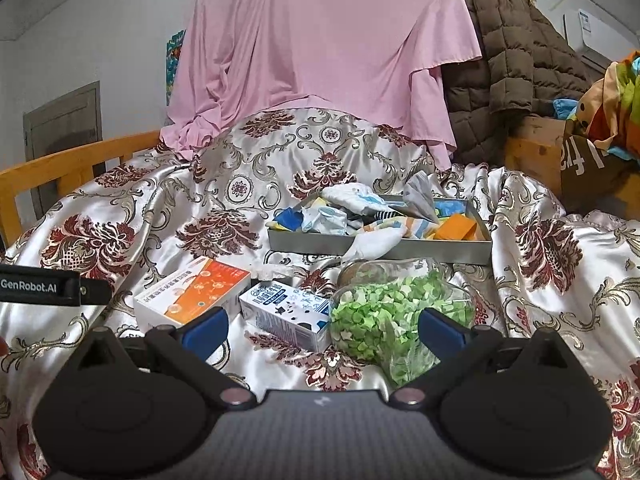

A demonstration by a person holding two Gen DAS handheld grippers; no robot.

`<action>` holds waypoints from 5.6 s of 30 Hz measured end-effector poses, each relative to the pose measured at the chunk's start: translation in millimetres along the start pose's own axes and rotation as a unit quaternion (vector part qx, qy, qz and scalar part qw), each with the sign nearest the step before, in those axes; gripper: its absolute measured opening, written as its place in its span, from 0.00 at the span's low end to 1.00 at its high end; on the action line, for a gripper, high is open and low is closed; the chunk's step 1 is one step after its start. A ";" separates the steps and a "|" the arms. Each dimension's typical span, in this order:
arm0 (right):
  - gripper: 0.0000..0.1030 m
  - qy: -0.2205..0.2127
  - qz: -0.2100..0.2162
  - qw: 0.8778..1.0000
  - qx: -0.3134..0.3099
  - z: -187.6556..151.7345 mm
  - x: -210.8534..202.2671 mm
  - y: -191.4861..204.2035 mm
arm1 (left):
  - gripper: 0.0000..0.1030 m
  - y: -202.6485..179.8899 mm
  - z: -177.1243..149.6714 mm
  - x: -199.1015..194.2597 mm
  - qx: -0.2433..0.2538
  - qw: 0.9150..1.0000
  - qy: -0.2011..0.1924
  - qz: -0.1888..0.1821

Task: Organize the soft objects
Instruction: 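Grasp the white foam pad with the left tool while the right tool grasps the white sock, then carry the white foam pad with the left tool while the right tool carries the white sock to the tray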

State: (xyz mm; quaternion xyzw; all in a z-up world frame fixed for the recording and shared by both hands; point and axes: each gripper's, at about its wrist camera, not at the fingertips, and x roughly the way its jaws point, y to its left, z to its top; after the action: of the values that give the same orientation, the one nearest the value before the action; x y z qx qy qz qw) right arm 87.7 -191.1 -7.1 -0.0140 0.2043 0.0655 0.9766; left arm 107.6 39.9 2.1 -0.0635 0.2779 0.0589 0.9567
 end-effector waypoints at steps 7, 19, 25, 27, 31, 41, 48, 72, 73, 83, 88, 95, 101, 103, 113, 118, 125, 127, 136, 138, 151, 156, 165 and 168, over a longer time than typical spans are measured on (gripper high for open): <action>1.00 -0.008 -0.007 1.000 -0.006 4.3 10.2 -2.2 | 0.99 -9.1 8.9 13.4 0.030 0.999 -0.019 -0.012; 1.00 -0.006 -0.010 1.000 -0.010 15.9 37.5 -10.0 | 0.99 -22.3 15.9 41.0 0.055 0.996 -0.033 -0.055; 1.00 0.004 -0.006 1.000 0.010 14.3 41.7 -19.9 | 0.99 -35.6 24.9 62.3 0.073 0.993 -0.034 -0.082; 1.00 0.002 -0.012 1.000 0.007 14.3 42.5 -22.7 | 0.99 -38.9 28.5 70.5 0.077 0.993 -0.033 -0.087; 1.00 0.002 -0.017 1.000 0.004 16.8 50.3 -28.1 | 0.99 -44.3 37.0 87.8 0.088 0.990 -0.028 -0.109; 1.00 0.025 0.009 0.999 0.044 40.3 93.4 -66.1 | 0.99 -55.0 54.2 148.2 0.126 0.977 0.036 -0.167; 1.00 0.063 0.045 0.996 0.033 64.7 151.9 -91.3 | 0.99 -81.6 65.0 169.5 0.249 0.946 0.066 -0.197; 0.95 0.203 0.104 0.958 0.176 97.0 269.1 -124.1 | 0.83 -139.3 98.7 238.1 0.442 0.851 0.206 -0.195; 0.95 0.203 0.105 0.957 0.178 97.2 270.9 -124.3 | 0.83 -140.7 100.0 239.7 0.434 0.855 0.209 -0.191; 0.89 0.213 0.125 0.948 0.199 98.6 287.4 -127.7 | 0.73 -181.5 89.1 249.7 0.423 0.865 0.251 -0.101; 0.87 0.214 0.130 0.944 0.214 98.5 295.0 -131.8 | 0.54 -191.9 89.0 259.8 0.439 0.850 0.287 -0.054; 0.75 0.235 0.147 0.931 0.236 90.9 304.7 -137.0 | 0.43 -181.4 95.4 257.2 0.453 0.841 0.294 -0.034; 0.44 0.252 0.149 0.923 0.250 85.0 307.7 -140.8 | 0.40 -161.9 111.0 253.1 0.426 0.860 0.278 -0.033; 0.35 0.253 0.154 0.921 0.253 84.0 308.0 -140.9 | 0.41 -152.7 117.5 253.5 0.399 0.877 0.266 -0.038; 0.11 0.247 0.180 0.921 0.243 84.8 304.5 -136.7 | 0.41 -129.2 103.9 236.0 0.336 0.924 0.176 -0.038; 0.11 0.239 0.207 0.918 0.239 86.0 300.3 -134.5 | 0.49 -121.7 100.5 230.1 0.350 0.929 0.120 0.010; 0.11 0.237 0.207 0.919 0.239 84.9 301.2 -135.5 | 0.48 -98.6 106.0 252.0 0.292 0.937 0.188 0.046; 0.11 0.237 0.208 0.919 0.237 84.8 301.7 -135.5 | 0.56 -89.4 105.5 254.0 0.287 0.936 0.201 0.039; 0.11 0.238 0.207 0.919 0.237 84.7 302.0 -134.7 | 0.75 -58.3 113.7 257.2 0.242 0.946 0.213 0.018; 0.11 0.238 0.207 0.919 0.236 84.5 301.9 -134.7 | 0.66 -57.0 113.2 261.7 0.238 0.944 0.229 0.006; 0.11 0.241 0.245 0.911 0.227 86.8 299.2 -125.0 | 0.65 -81.3 120.6 254.6 0.246 0.947 0.203 -0.041; 0.11 0.236 0.256 0.909 0.229 88.3 296.9 -122.5 | 0.65 -102.2 127.3 247.1 0.245 0.950 0.180 -0.066; 0.11 0.190 0.279 0.907 0.251 102.0 284.0 -138.2 | 0.65 -143.7 146.5 227.3 0.230 0.960 0.121 -0.107; 0.11 0.160 0.273 0.915 0.251 113.8 274.7 -148.5 | 0.65 -164.4 161.1 225.2 0.226 0.962 0.095 -0.120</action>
State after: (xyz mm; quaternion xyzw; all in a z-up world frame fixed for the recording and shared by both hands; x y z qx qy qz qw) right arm 402.1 -298.5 -12.9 0.2778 0.3633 0.2735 0.8462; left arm 405.3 -79.7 30.2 0.1163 0.3642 -0.1266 0.9153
